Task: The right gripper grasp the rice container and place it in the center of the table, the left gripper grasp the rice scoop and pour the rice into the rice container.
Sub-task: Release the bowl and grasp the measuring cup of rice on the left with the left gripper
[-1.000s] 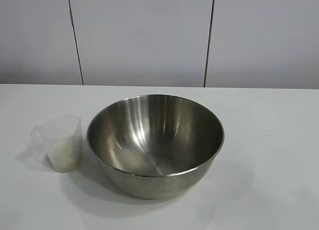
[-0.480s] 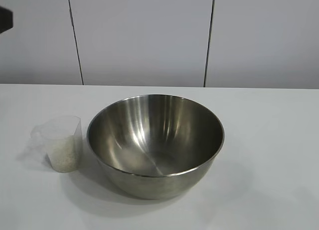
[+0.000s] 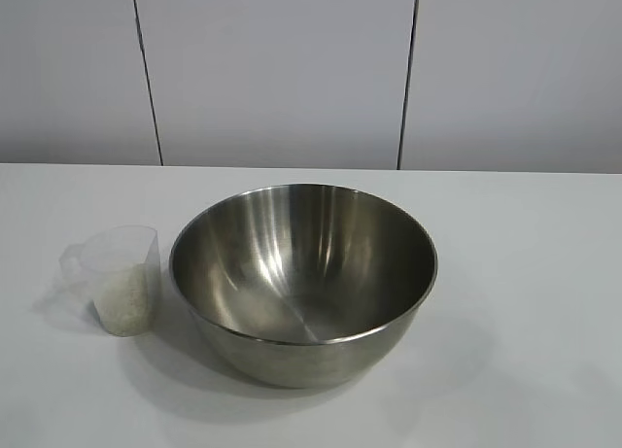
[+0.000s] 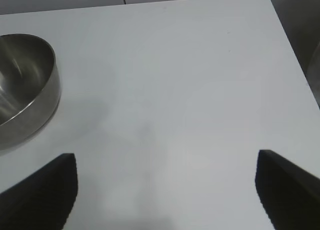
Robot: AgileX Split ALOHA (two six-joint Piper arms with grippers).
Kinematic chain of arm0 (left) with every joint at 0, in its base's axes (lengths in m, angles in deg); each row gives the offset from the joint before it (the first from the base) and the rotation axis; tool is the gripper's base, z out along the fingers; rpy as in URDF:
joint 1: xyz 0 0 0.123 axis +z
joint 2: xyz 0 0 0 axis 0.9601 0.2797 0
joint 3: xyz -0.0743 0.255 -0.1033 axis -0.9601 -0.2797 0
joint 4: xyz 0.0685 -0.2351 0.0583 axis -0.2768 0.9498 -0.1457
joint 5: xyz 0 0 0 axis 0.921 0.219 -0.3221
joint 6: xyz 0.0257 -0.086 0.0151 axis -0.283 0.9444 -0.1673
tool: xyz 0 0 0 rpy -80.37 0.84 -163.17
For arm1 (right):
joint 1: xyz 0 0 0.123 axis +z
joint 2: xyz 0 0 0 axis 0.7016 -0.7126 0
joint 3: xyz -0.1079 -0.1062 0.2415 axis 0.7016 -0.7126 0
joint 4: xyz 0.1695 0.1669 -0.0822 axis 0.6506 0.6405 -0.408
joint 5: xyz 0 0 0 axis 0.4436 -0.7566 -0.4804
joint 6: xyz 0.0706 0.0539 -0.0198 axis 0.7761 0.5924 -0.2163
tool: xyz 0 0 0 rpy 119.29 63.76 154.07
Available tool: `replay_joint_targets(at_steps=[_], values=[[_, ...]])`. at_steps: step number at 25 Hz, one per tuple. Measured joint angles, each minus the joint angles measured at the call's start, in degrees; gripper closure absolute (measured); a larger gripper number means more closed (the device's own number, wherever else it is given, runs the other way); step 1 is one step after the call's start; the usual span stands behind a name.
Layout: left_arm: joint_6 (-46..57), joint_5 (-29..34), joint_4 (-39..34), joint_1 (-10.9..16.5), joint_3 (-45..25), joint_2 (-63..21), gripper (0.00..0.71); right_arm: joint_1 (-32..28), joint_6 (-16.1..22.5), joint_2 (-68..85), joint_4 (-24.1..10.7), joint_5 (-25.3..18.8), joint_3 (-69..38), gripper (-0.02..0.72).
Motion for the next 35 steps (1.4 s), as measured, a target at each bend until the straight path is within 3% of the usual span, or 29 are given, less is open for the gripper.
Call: replay_joint_targets(at_steps=[11, 17, 24, 29, 35], values=[[0.3, -0.3, -2.9, 0.9, 8.0, 18.9, 0.139, 0.0, 0.0, 0.0, 0.0, 0.0, 0.0, 0.042], [0.5, -0.7, -6.5, 6.3, 12.0, 23.1, 0.159, 0.0, 0.0, 0.0, 0.0, 0.0, 0.0, 0.042], [2.3, -1.0, -19.5, 14.6, 15.2, 27.4, 0.172, 0.0, 0.0, 0.0, 0.0, 0.1, 0.0, 0.042], [2.7, -1.0, -23.5, 17.0, 17.8, 29.9, 0.173, 0.0, 0.0, 0.0, 0.0, 0.1, 0.0, 0.042], [2.8, -1.0, -23.8, 17.6, 21.0, 29.9, 0.174, 0.0, 0.0, 0.0, 0.0, 0.1, 0.0, 0.042]])
